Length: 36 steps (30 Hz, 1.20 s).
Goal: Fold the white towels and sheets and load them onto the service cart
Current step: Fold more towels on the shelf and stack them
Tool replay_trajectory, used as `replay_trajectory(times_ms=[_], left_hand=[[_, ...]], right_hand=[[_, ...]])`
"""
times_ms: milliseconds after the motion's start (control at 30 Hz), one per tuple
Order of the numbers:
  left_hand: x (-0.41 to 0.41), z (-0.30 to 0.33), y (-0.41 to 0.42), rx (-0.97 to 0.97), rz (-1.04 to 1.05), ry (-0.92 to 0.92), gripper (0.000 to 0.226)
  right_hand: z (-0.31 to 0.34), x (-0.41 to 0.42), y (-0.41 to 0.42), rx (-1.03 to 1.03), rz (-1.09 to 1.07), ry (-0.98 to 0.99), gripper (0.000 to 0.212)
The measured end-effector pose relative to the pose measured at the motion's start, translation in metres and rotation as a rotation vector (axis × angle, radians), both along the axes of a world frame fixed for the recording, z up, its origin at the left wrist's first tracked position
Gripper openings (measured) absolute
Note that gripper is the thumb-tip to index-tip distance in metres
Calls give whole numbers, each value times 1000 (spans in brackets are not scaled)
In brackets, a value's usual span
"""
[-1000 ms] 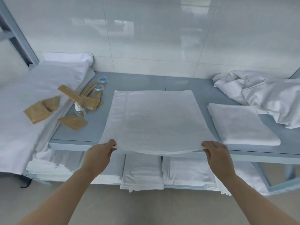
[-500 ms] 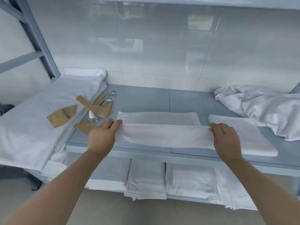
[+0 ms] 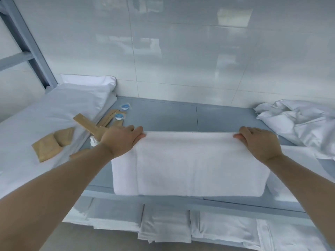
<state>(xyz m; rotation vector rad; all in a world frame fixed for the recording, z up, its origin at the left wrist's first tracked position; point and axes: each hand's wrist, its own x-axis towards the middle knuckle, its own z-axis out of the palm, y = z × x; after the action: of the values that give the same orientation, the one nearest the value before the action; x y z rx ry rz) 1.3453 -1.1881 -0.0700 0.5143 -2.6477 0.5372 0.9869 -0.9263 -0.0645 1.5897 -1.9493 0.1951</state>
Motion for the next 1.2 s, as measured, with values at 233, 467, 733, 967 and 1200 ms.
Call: replay_trajectory(times_ms=[233, 467, 733, 967, 1200], left_hand=[[-62, -98, -64, 242, 216, -353, 37], [-72, -154, -68, 421, 391, -221, 27], [-66, -148, -76, 456, 314, -137, 15], [-71, -153, -86, 567, 446, -58, 18], [-100, -147, -71, 423, 390, -116, 17]], right_hand=[[-90, -49, -92, 498, -217, -299, 40], [-145, -18, -138, 432, -201, -507, 38], [-149, 83, -227, 449, 190, -644, 27], [-158, 89, -239, 339, 81, -561, 26], [-144, 18, -205, 415, 15, -722, 28]])
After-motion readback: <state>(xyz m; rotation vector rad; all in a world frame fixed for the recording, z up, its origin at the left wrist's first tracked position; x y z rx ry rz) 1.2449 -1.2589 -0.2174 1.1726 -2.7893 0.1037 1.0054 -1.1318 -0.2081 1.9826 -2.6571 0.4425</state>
